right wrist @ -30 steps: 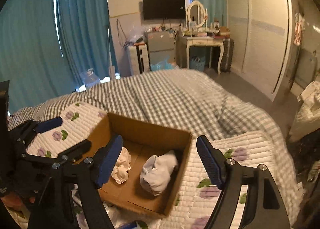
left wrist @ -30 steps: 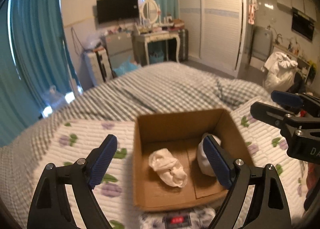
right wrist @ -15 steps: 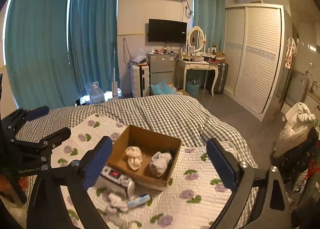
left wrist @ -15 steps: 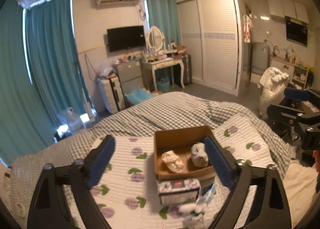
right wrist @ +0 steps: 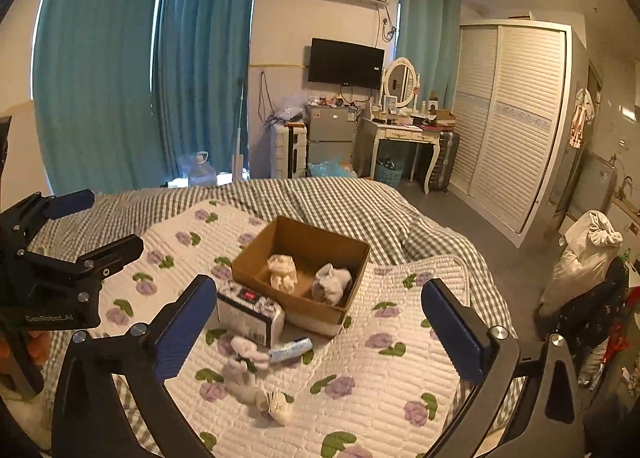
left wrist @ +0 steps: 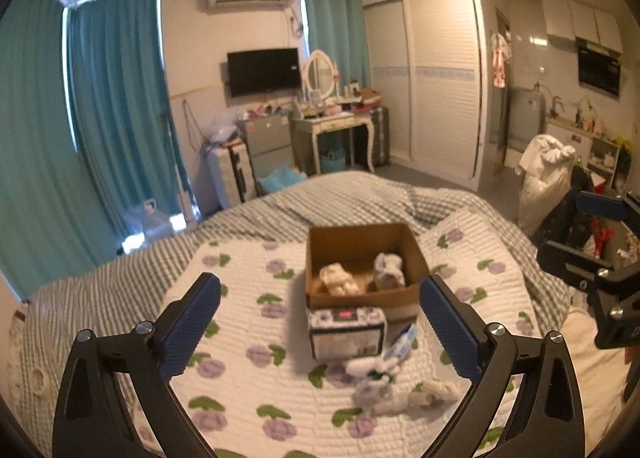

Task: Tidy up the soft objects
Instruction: 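Move both tools back toward the remaining soft items beside the tissue packet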

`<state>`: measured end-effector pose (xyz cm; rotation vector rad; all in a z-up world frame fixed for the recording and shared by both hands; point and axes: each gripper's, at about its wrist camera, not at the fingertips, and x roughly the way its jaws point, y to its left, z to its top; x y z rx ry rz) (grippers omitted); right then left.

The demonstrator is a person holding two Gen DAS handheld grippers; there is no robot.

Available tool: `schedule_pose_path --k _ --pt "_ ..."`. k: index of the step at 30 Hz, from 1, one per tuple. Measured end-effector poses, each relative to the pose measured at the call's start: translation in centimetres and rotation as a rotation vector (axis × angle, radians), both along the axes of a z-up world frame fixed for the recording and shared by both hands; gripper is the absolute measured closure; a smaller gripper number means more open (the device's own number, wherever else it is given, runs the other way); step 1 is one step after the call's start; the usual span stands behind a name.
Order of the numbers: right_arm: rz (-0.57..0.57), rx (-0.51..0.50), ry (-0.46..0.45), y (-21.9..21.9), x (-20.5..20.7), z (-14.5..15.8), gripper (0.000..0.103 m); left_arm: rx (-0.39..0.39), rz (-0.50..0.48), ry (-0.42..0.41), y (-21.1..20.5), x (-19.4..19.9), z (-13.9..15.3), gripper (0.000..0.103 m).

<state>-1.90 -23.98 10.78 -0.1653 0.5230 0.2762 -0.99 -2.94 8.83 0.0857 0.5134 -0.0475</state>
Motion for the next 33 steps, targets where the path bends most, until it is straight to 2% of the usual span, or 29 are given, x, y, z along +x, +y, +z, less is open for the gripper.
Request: schedule_pose_path --k 6,10,16,19,22,25,27,28,29,33 --pt "0.037 -0.027 0.074 1.1 0.4 -5.2 0.0 -0.003 0.017 0.051 0.3 -0.2 -4.3 0.002" --pt "0.053 -0.044 0.123 1.9 1.3 -9.6 0.0 -0.033 0.033 0.109 0.5 0.5 -7.8 0.002" --pt "0.09 -0.08 0.249 2.8 3.1 -16.5 0.002 -0.03 0.05 0.185 0.2 1.5 -12.6 0.002" --pt "0.12 -0.093 0.328 3.1 3.8 -19.6 0.011 -0.04 0.05 0.22 0.4 1.9 -14.4 0.002" --pt "0.126 -0.1 0.402 2.9 4.3 -22.3 0.025 -0.041 0.047 0.248 0.2 2.3 -16.1 0.002" --pt "0.127 -0.102 0.444 2.6 4.4 -23.7 0.041 -0.046 0.05 0.263 0.1 2.6 -17.3 0.002" --pt "0.138 -0.114 0.453 2.5 4.3 -24.2 0.065 -0.055 0.043 0.279 -0.1 2.8 -17.8 0.002" --pt "0.141 -0.118 0.454 2.6 4.2 -24.2 0.071 -0.056 0.04 0.288 -0.2 2.8 -18.1 0.002" --pt "0.146 -0.116 0.456 2.6 4.2 -24.3 0.074 -0.054 0.035 0.298 -0.4 2.8 -18.5 0.002" --pt "0.153 -0.09 0.428 2.2 4.2 -23.4 0.074 -0.039 0.015 0.316 -1.3 3.0 -19.3 0.002"
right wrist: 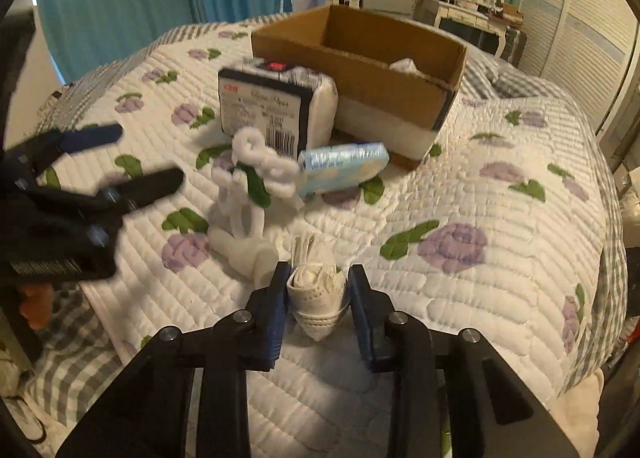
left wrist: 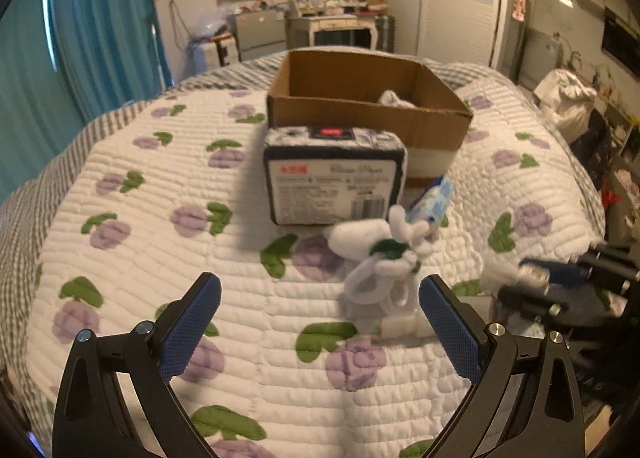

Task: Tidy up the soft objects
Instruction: 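Move both tools back toward the remaining soft items beside the tissue packet, then grasp the white plush toy with the left tool while the right tool grasps a white sock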

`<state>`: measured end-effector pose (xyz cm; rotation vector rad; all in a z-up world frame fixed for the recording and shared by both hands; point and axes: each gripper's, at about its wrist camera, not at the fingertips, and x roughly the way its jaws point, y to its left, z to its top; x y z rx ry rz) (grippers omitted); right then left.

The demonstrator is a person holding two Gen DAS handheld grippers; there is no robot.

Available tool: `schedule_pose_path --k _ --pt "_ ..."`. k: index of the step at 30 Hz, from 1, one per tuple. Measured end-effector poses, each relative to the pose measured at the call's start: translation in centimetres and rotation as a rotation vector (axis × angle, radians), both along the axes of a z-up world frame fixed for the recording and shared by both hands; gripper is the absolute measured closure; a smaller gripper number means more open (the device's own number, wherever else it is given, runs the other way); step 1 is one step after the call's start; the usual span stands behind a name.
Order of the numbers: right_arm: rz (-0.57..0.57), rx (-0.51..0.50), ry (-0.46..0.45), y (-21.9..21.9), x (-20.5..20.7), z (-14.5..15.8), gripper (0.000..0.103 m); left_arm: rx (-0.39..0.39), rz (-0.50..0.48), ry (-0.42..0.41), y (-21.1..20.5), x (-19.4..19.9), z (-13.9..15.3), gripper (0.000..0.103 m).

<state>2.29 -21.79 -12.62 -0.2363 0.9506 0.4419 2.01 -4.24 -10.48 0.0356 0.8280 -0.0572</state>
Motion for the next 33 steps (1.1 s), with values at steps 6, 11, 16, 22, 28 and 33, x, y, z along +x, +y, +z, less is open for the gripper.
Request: schedule_pose_path --k 6,11,16,22,28,33 --pt "-0.029 0.012 -0.053 -0.9 1.4 1.9 0.074 -0.011 -0.039 0.02 -1.4 1.1 -0.6 0.003" --pt "-0.052 0.031 -0.054 -1.6 3.5 2.3 0.074 0.002 -0.074 0.042 -3.3 2.6 -1.6 0.003" --pt "-0.051 0.037 -0.046 -1.6 5.1 2.0 0.074 0.007 -0.112 0.082 -4.6 4.5 -3.2 0.02" --pt "-0.056 0.045 -0.023 -1.6 6.2 1.1 0.074 -0.007 -0.152 0.149 -4.6 5.6 -4.8 0.052" --pt "-0.063 0.032 -0.029 -1.5 6.1 1.1 0.074 -0.009 -0.161 0.112 -3.6 4.3 -3.6 0.059" --pt "-0.074 0.043 -0.058 -1.6 5.3 2.6 0.074 -0.005 -0.146 0.075 -2.7 3.4 -1.7 0.059"
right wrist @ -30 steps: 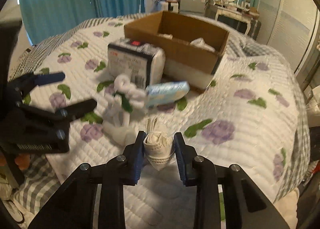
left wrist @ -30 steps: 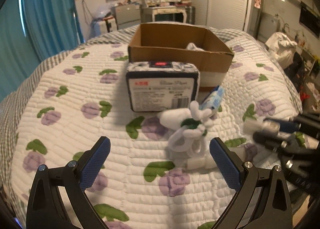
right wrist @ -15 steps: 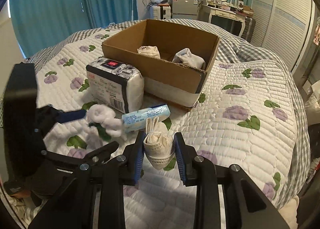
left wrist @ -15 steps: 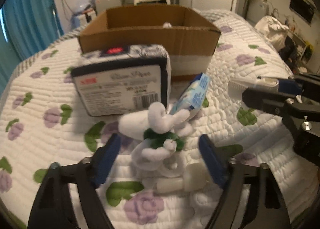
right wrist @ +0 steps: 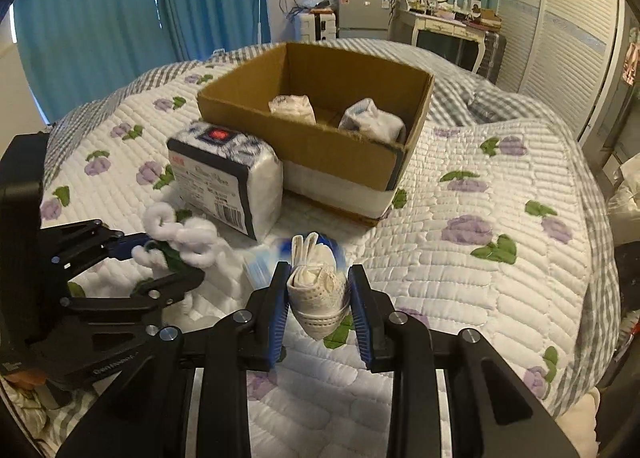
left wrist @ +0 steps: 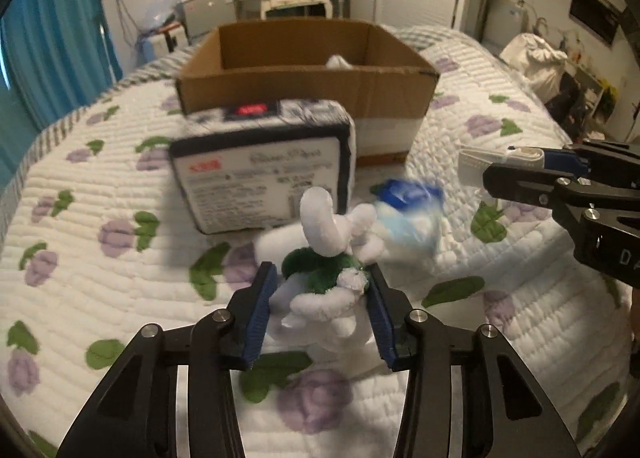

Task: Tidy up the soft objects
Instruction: 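Grasp the white plush toy with the left tool while the right tool grasps a white sock, then lower both held items into the box and open both tools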

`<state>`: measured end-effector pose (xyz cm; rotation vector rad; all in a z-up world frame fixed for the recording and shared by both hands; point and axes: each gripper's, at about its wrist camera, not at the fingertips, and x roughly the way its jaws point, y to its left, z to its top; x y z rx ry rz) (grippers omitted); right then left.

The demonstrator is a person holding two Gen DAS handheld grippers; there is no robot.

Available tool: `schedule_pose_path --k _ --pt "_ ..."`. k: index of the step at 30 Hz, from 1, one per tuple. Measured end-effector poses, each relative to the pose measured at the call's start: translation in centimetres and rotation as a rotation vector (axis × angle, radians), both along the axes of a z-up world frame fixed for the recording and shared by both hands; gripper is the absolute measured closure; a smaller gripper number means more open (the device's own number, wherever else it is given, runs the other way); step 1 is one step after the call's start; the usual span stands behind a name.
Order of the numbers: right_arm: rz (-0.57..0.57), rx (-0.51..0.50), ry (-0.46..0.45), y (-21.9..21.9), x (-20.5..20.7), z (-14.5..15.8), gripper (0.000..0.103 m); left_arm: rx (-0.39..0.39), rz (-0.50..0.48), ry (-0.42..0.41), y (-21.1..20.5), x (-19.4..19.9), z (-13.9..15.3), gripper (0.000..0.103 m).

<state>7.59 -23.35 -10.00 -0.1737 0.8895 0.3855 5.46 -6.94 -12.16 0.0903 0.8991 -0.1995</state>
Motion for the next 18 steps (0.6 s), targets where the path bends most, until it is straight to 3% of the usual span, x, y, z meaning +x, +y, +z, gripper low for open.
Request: schedule_pose_path --k 11,18 --pt "0.011 0.012 -0.123 1.2 -2.4 6.1 0.074 -0.026 0.018 -0.148 1.9 -1.4 7.6 0.059" --pt "0.014 0.045 -0.192 2.0 -1.3 10.3 0.074 -0.03 0.004 -0.225 2.0 0.2 11.9 0.059"
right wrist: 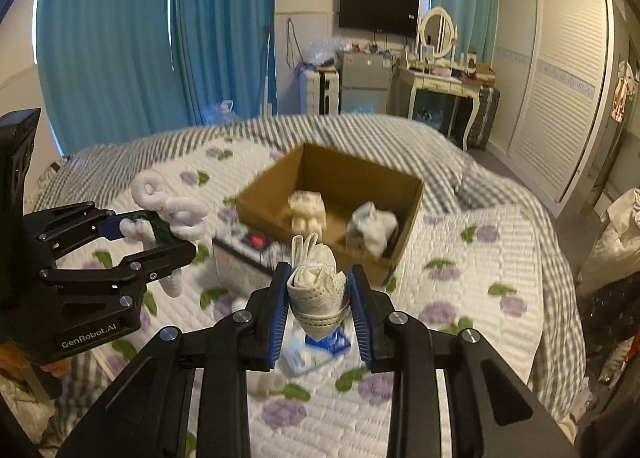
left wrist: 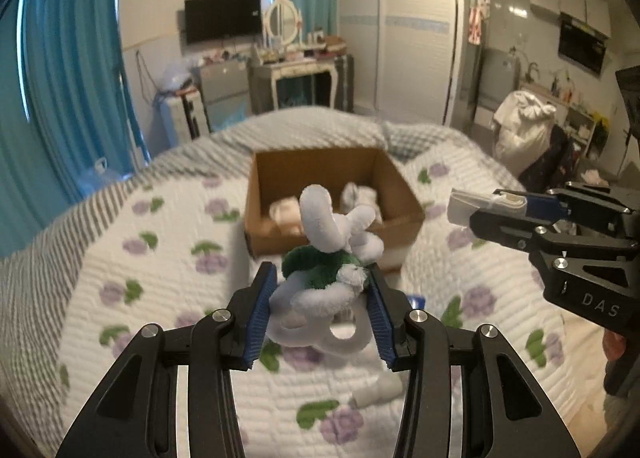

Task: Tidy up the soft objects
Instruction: 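Lower both held items into the box and open both tools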

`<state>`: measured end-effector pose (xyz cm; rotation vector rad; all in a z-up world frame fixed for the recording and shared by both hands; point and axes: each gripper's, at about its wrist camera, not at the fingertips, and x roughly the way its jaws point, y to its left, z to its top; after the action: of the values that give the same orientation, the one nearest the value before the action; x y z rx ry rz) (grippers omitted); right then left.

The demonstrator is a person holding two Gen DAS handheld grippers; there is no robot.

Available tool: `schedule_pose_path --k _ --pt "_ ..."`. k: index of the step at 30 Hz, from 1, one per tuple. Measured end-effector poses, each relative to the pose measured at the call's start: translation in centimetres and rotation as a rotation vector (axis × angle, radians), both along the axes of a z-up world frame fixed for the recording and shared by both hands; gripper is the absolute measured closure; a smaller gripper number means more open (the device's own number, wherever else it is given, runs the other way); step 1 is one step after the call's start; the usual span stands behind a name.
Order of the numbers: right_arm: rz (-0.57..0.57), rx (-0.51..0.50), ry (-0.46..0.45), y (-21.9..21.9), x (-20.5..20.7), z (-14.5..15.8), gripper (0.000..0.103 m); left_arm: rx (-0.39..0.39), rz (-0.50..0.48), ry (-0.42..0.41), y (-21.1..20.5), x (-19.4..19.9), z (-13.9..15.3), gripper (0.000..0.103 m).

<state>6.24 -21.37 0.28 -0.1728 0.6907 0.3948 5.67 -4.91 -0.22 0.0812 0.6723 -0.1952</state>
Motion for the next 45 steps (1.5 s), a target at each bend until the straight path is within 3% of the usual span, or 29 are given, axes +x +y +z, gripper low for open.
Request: schedule_pose_path --k 8,13,19,25,32,40,41,42,44,45 --pt "-0.015 0.021 -0.059 0.4 4.8 3.8 0.074 -0.008 -0.015 -0.014 -0.1 4.8 2.1 0.059" --pt "-0.026 0.02 -0.053 0.7 9.5 3.8 0.074 -0.001 -0.023 0.009 -0.6 9.0 1.3 0.059" --pt "-0.029 0.014 -0.001 1.3 15.6 0.9 0.074 0.008 -0.003 0.031 -0.7 14.2 -1.0 0.059" --pt "-0.042 -0.007 0.088 1.2 20.7 -4.1 0.074 0.022 0.005 0.064 -1.1 17.7 -4.2 0.059" --pt "-0.032 -0.007 0.146 0.8 22.8 -8.3 0.074 0.056 -0.003 0.115 -1.3 19.5 -7.1 0.059" --pt "-0.059 0.001 0.144 0.2 22.9 -8.4 0.073 0.041 0.011 0.13 -1.1 19.8 -7.4 0.055" --pt "-0.066 0.001 0.139 0.4 22.8 -8.2 0.07 0.046 0.021 0.137 -1.0 19.9 -7.4 0.043" --pt "-0.074 0.002 0.134 0.4 22.7 -8.0 0.058 0.045 0.023 0.146 -1.0 19.9 -7.4 0.029" --pt "-0.094 0.019 0.127 -0.1 22.6 -7.5 0.039 0.042 0.036 0.129 -0.7 19.7 -7.0 0.028" --pt "-0.103 0.034 0.116 -0.4 22.3 -7.1 0.036 0.045 0.044 0.117 -0.6 19.5 -6.7 0.027"
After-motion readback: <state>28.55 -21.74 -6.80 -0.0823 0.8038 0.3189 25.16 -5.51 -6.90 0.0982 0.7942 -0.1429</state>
